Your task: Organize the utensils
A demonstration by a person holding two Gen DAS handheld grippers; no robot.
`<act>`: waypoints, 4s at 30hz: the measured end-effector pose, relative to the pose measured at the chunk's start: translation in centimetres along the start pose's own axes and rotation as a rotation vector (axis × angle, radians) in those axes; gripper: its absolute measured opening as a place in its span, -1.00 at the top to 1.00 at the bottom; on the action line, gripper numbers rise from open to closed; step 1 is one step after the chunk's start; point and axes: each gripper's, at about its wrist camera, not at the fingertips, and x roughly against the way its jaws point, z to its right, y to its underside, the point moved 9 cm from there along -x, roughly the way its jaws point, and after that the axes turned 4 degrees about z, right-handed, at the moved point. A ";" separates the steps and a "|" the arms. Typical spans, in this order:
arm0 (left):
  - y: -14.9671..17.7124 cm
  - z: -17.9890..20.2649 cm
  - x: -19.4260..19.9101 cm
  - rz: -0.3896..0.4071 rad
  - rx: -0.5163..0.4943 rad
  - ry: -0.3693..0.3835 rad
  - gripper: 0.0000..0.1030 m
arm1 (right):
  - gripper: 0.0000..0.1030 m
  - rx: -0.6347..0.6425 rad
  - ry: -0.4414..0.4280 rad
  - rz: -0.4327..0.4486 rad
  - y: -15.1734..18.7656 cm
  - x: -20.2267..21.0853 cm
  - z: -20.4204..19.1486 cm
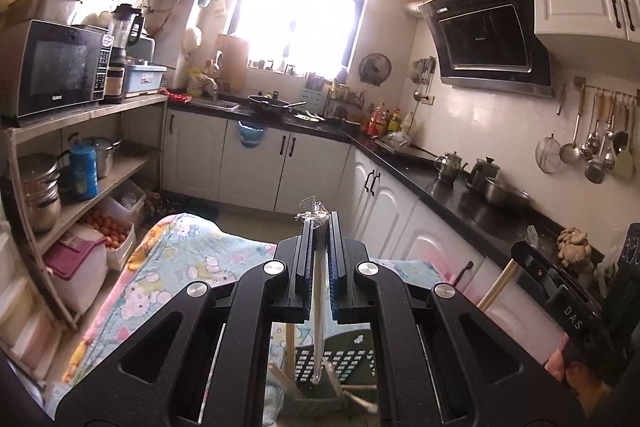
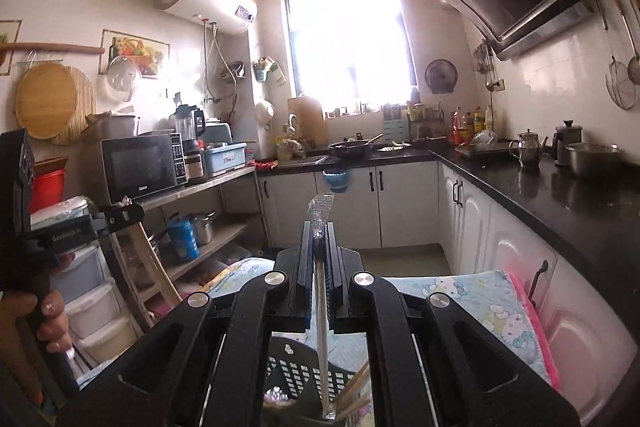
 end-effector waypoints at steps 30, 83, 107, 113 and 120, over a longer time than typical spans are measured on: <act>9.5 0.1 -5.8 -0.149 -0.002 0.022 0.97 | 0.89 -0.076 -0.036 -0.136 8.5 -5.4 -0.7; 12.3 -0.3 4.4 -0.208 -0.025 0.033 -0.78 | -0.86 -0.002 -0.058 -0.232 9.3 6.8 -3.0; 21.7 -0.9 8.5 -0.287 -0.046 0.015 -0.78 | -0.87 0.041 -0.063 -0.296 18.4 12.3 -5.4; 23.2 -1.1 9.1 -0.272 -0.044 0.004 -0.78 | -0.87 0.044 -0.029 -0.275 19.8 13.1 -5.4; 23.9 -1.3 9.9 -0.219 -0.068 -0.010 -0.78 | -0.87 0.056 0.031 -0.225 20.9 14.1 -4.7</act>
